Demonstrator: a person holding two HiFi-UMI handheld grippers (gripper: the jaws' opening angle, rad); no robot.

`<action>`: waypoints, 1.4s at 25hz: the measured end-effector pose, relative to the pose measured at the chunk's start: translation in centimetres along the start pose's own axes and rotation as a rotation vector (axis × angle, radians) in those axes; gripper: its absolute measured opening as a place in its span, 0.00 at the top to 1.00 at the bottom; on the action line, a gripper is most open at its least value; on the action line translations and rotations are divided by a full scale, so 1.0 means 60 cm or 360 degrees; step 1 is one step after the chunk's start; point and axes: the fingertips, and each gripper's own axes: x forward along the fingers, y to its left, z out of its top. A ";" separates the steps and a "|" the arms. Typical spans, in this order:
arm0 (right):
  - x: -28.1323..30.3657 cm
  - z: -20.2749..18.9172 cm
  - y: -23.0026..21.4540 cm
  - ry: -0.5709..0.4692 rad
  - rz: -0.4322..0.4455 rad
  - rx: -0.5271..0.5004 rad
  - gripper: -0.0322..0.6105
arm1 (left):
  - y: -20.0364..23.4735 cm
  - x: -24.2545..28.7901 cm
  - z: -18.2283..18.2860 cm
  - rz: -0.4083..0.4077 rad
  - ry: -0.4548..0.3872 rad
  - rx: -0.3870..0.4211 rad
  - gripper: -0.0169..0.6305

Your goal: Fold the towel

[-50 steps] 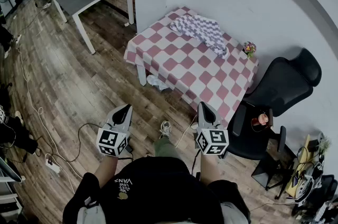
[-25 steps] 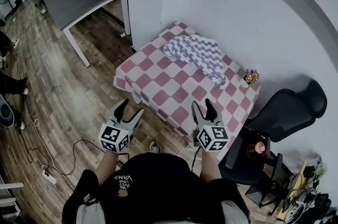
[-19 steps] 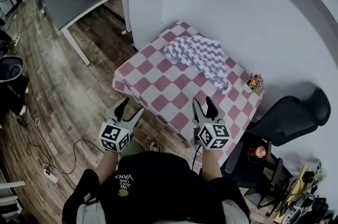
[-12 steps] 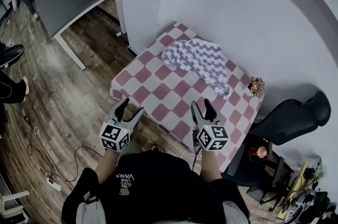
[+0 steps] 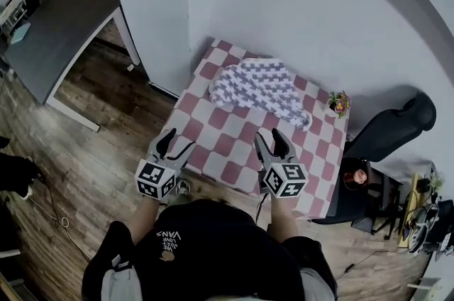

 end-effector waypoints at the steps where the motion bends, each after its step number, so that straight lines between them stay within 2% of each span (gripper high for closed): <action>1: 0.011 0.004 0.007 -0.0003 -0.0025 -0.0008 0.60 | 0.014 0.005 0.003 -0.0032 0.0006 0.0007 0.57; 8: 0.095 0.036 0.033 0.0015 -0.0116 -0.0083 0.60 | 0.094 0.036 0.001 -0.0239 0.0072 0.0042 0.57; 12: 0.162 0.041 0.021 0.0115 -0.0067 -0.0092 0.60 | 0.116 0.064 -0.001 -0.0275 0.0087 0.0002 0.57; 14: 0.202 0.044 0.015 0.0186 -0.0015 -0.0149 0.60 | 0.119 0.083 -0.002 -0.0281 0.0088 -0.0010 0.57; 21: 0.356 0.055 -0.002 0.0434 0.0227 -0.0378 0.60 | 0.129 0.142 -0.012 -0.0196 0.0090 -0.0084 0.57; 27: 0.482 0.024 -0.022 0.0704 0.0378 -0.0532 0.60 | 0.137 0.169 -0.040 -0.0134 0.0139 -0.0117 0.57; 31: 0.553 0.001 -0.029 0.0853 0.0443 -0.0625 0.60 | 0.149 0.174 -0.055 -0.0105 0.0169 -0.0112 0.57; 35: 0.611 -0.043 -0.061 0.1061 0.0415 -0.0676 0.60 | 0.158 0.168 -0.073 -0.0063 0.0200 -0.0148 0.57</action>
